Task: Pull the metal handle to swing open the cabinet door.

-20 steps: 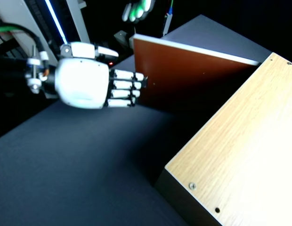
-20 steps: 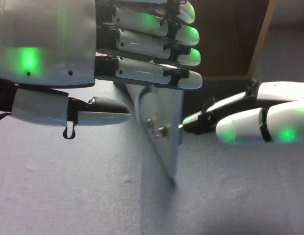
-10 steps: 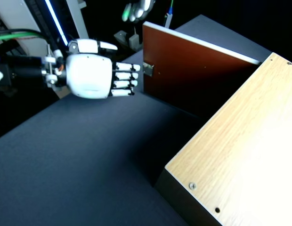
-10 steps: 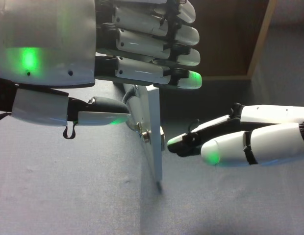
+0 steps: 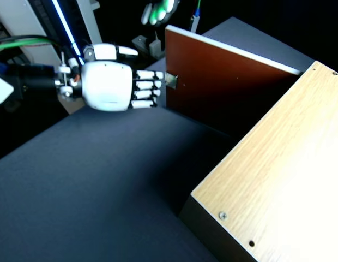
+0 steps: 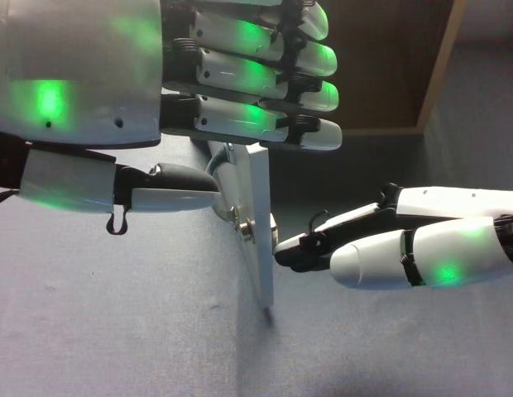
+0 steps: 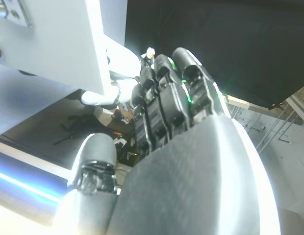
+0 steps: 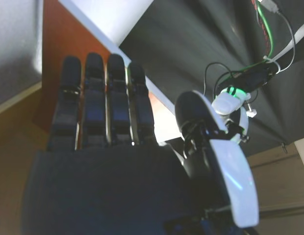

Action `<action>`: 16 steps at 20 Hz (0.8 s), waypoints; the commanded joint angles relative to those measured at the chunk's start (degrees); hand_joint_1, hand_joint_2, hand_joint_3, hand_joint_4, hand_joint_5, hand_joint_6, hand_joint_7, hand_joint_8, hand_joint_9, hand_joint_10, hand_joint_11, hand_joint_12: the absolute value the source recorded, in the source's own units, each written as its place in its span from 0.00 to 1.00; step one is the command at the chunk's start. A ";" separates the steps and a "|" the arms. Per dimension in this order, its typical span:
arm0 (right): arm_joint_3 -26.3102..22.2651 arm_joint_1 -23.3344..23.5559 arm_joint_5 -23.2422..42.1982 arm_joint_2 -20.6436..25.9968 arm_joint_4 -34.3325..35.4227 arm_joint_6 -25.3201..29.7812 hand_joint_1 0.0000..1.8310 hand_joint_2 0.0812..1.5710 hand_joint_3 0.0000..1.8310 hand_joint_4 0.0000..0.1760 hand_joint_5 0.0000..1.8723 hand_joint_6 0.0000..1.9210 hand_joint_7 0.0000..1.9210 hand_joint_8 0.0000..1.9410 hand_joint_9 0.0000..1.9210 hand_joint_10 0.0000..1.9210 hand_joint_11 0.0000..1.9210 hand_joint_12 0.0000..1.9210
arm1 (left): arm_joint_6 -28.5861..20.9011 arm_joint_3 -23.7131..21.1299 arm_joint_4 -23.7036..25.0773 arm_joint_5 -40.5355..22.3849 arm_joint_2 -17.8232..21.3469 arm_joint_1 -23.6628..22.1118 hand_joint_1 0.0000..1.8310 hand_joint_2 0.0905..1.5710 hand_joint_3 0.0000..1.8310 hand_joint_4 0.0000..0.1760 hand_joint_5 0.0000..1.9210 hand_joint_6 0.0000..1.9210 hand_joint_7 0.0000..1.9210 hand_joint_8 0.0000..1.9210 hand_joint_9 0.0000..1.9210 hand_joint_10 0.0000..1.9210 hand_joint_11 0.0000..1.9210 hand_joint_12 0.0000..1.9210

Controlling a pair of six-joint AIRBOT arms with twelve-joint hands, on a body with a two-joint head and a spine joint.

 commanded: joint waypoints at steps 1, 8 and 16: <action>0.47 0.17 5.84 0.39 1.97 0.02 0.00 1.00 0.08 0.00 0.22 0.00 0.21 0.00 0.19 0.00 0.00 0.50 | 0.50 -0.02 -5.53 -1.42 0.39 -0.56 0.00 1.00 0.08 0.00 0.19 0.00 0.20 0.00 0.18 0.00 0.00 0.39; 6.92 0.42 7.02 0.37 1.98 -0.02 0.00 1.00 0.08 0.00 0.22 0.00 0.21 0.00 0.19 0.00 0.00 0.49 | 0.50 -0.02 -5.53 -1.42 0.39 -0.56 0.00 1.00 0.08 0.00 0.19 0.00 0.20 0.00 0.18 0.00 0.00 0.39; 8.87 0.71 8.34 -4.31 3.54 -0.02 0.00 1.00 0.08 0.00 0.22 0.00 0.21 0.00 0.19 0.00 0.00 0.50 | 0.50 -0.02 -5.53 -1.42 0.39 -0.56 0.00 1.00 0.08 0.00 0.19 0.00 0.21 0.00 0.18 0.00 0.00 0.39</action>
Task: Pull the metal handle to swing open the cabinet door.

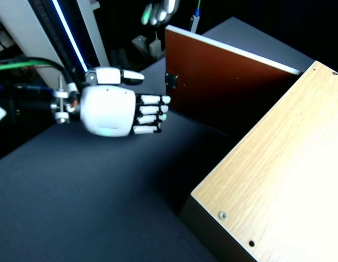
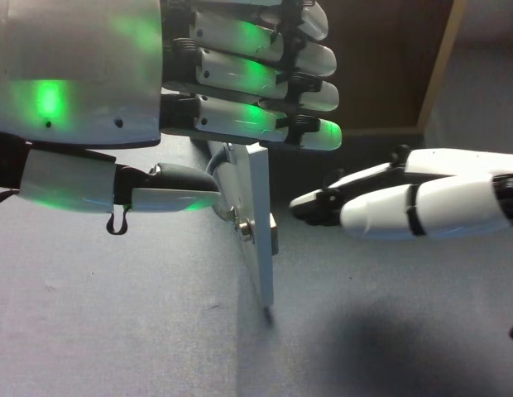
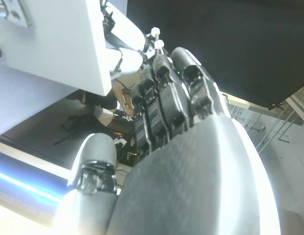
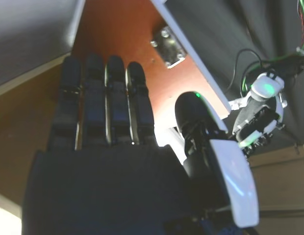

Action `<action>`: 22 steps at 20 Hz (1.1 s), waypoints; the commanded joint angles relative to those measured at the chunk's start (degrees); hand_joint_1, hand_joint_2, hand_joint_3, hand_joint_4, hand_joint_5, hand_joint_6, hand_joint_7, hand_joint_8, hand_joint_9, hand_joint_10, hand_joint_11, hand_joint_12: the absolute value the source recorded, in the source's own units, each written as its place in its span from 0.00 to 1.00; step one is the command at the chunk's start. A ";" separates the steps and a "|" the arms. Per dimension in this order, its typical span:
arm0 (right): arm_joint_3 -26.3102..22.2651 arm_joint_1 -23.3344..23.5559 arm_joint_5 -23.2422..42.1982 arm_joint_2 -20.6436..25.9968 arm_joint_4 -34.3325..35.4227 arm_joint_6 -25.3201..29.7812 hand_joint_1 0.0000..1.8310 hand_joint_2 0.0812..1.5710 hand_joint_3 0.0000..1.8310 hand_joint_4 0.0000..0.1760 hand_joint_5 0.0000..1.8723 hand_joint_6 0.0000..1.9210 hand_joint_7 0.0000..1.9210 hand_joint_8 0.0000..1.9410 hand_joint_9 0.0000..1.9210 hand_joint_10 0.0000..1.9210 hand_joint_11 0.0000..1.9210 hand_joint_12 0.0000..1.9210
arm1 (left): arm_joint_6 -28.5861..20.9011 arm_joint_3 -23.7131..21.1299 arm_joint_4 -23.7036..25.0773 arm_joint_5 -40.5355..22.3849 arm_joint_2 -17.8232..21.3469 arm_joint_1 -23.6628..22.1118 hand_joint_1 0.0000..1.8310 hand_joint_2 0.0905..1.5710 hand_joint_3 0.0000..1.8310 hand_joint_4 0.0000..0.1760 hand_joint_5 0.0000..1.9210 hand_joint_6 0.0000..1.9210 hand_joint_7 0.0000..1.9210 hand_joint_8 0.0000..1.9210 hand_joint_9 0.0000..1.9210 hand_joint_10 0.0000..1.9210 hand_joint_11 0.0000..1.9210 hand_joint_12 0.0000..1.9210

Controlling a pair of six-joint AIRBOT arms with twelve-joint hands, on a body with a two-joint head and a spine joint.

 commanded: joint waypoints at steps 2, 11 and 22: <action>0.37 0.90 6.16 -0.91 3.26 0.21 0.00 1.00 0.08 0.00 0.22 0.00 0.21 0.00 0.20 0.00 0.00 0.50 | 0.50 -0.02 -5.53 -1.44 0.39 -0.56 0.00 1.00 0.08 0.00 0.19 0.00 0.20 0.00 0.18 0.00 0.00 0.38; -0.24 0.72 6.20 -2.90 3.44 0.19 0.00 1.00 0.08 0.00 0.21 0.00 0.21 0.00 0.19 0.00 0.00 0.49 | 0.50 -0.02 -5.53 -1.44 0.39 -0.56 0.00 1.00 0.09 0.00 0.19 0.00 0.20 0.00 0.18 0.00 0.00 0.39; -3.15 -0.27 6.59 -3.82 3.44 0.18 0.00 1.00 0.08 0.00 0.22 0.00 0.21 0.00 0.19 0.00 0.00 0.48 | 0.50 -0.02 -5.53 -1.44 0.39 -0.56 0.00 1.00 0.09 0.00 0.19 0.00 0.20 0.00 0.18 0.00 0.00 0.38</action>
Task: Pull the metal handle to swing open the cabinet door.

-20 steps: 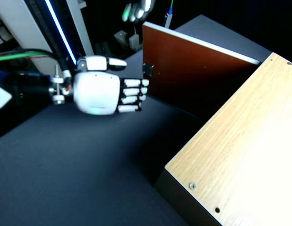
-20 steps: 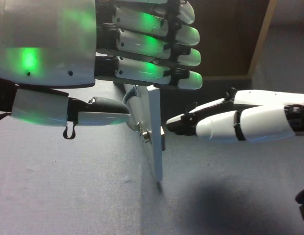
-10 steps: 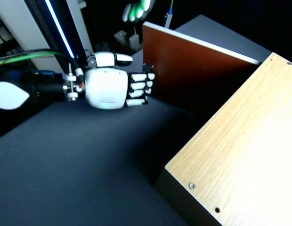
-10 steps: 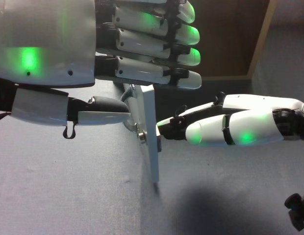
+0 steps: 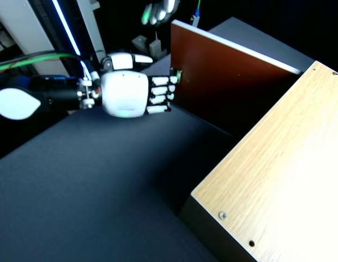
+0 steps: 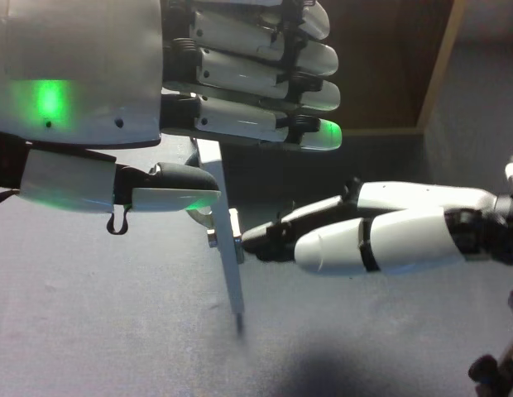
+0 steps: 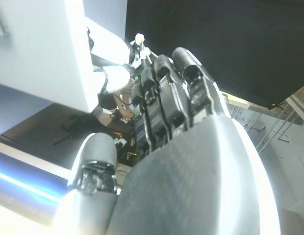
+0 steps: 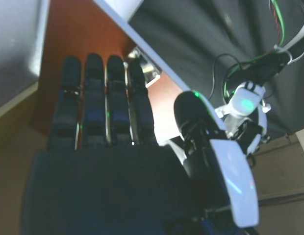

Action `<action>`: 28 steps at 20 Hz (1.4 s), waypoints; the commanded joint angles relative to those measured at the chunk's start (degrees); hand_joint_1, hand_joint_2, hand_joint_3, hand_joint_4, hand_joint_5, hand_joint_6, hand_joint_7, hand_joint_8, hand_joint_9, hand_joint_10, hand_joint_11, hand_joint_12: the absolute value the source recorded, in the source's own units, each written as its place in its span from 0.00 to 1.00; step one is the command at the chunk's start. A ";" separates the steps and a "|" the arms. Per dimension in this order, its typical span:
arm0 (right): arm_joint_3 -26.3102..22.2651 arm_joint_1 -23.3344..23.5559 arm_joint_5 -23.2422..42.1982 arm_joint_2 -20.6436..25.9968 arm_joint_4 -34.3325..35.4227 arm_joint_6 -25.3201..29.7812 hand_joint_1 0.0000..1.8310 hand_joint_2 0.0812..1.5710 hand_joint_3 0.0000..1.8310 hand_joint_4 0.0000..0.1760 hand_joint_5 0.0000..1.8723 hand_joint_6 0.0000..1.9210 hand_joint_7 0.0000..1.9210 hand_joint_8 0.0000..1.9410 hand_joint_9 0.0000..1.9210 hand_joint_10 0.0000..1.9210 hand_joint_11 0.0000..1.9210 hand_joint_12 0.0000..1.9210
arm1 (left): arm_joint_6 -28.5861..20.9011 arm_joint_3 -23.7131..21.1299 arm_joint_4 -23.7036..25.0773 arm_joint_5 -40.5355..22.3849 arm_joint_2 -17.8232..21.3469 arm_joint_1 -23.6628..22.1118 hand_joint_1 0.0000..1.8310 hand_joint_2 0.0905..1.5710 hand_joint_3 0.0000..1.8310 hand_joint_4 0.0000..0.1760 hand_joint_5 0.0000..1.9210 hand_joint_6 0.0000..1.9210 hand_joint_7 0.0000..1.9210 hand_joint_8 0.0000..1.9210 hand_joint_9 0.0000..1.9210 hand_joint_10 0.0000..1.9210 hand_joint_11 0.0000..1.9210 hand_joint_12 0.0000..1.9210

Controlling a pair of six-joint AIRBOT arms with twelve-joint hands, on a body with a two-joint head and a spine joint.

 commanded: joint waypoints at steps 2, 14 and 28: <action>-0.54 0.44 6.19 -0.57 1.56 0.34 0.00 1.00 0.08 0.00 0.22 0.00 0.21 0.00 0.20 0.00 0.00 0.49 | 0.50 -0.02 -5.53 -1.42 0.39 -0.56 0.00 1.00 0.09 0.00 0.19 0.00 0.20 0.00 0.18 0.00 0.00 0.38; 2.11 2.00 6.42 -5.58 2.51 -1.16 0.00 1.00 0.09 0.00 0.22 0.00 0.21 0.00 0.20 0.00 0.00 0.49 | 0.50 -0.02 -5.53 -1.42 0.39 -0.56 0.00 1.00 0.08 0.00 0.19 0.00 0.20 0.00 0.18 0.00 0.00 0.39; 3.13 2.25 6.17 -9.91 7.16 -9.33 0.00 1.00 0.08 0.00 0.22 0.00 0.21 0.00 0.20 0.00 0.00 0.50 | 0.50 -0.02 -5.53 -1.42 0.39 -0.56 0.00 1.00 0.08 0.00 0.19 0.00 0.20 0.00 0.18 0.00 0.00 0.39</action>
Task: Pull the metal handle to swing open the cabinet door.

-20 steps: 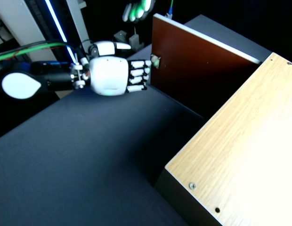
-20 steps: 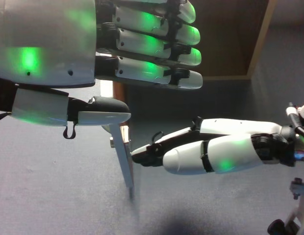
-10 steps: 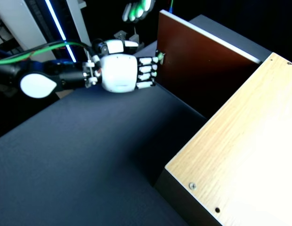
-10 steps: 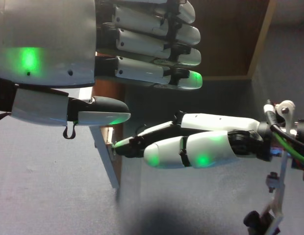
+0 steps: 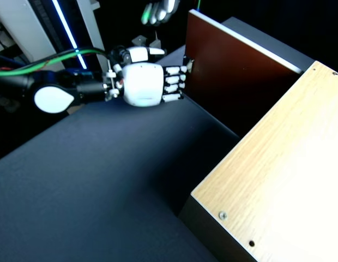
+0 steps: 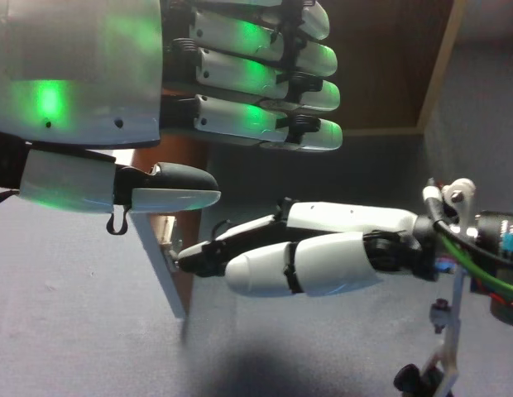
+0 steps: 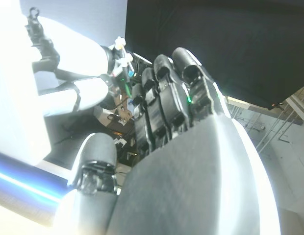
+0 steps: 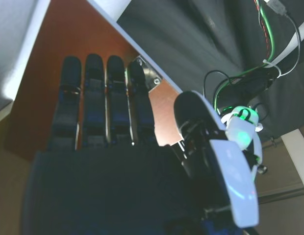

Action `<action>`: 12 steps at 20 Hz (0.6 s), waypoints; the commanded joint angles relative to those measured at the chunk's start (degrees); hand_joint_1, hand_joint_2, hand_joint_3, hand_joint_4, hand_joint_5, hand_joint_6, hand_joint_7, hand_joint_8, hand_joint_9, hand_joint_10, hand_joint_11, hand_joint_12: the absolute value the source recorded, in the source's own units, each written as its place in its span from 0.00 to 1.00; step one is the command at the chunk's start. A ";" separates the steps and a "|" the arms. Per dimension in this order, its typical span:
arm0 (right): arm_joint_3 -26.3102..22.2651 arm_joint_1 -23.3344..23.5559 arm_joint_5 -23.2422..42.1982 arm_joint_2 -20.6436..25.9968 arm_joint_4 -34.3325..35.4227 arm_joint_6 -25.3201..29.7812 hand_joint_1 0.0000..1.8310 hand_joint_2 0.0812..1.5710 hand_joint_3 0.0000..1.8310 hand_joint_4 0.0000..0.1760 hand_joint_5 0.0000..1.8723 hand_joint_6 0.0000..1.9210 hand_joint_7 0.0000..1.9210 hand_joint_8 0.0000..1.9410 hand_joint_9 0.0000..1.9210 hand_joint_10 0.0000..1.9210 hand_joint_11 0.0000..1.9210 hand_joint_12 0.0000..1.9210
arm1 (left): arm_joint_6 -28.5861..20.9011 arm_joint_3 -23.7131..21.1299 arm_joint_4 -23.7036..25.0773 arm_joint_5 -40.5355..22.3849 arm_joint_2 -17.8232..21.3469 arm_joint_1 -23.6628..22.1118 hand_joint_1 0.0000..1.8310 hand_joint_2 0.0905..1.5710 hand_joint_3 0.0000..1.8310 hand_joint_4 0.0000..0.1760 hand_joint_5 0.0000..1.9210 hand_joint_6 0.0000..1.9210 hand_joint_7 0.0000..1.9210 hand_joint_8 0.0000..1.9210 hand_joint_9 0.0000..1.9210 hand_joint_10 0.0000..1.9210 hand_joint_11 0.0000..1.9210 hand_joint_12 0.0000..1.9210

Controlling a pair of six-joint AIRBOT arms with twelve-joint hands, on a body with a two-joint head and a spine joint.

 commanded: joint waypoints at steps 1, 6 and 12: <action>-0.23 0.98 6.60 -0.32 1.17 -0.58 0.00 1.00 0.08 0.00 0.22 0.00 0.21 0.00 0.20 0.00 0.00 0.50 | 0.50 -0.02 -5.53 -1.44 0.39 -0.56 0.00 1.00 0.09 0.00 0.18 0.00 0.20 0.00 0.18 0.00 0.00 0.39; 0.51 1.25 6.64 -2.24 1.28 -3.27 0.00 1.00 0.08 0.00 0.22 0.00 0.21 0.00 0.20 0.00 0.00 0.50 | 0.50 -0.02 -5.53 -1.44 0.39 -0.56 0.00 1.00 0.09 0.00 0.19 0.00 0.20 0.00 0.18 0.00 0.00 0.39; 2.87 1.71 6.88 -4.06 2.03 -7.10 0.00 1.00 0.08 0.00 0.22 0.00 0.22 0.00 0.20 0.00 0.00 0.51 | 0.50 -0.02 -5.53 -1.44 0.39 -0.56 0.00 1.00 0.09 0.00 0.19 0.00 0.20 0.00 0.18 0.00 0.00 0.39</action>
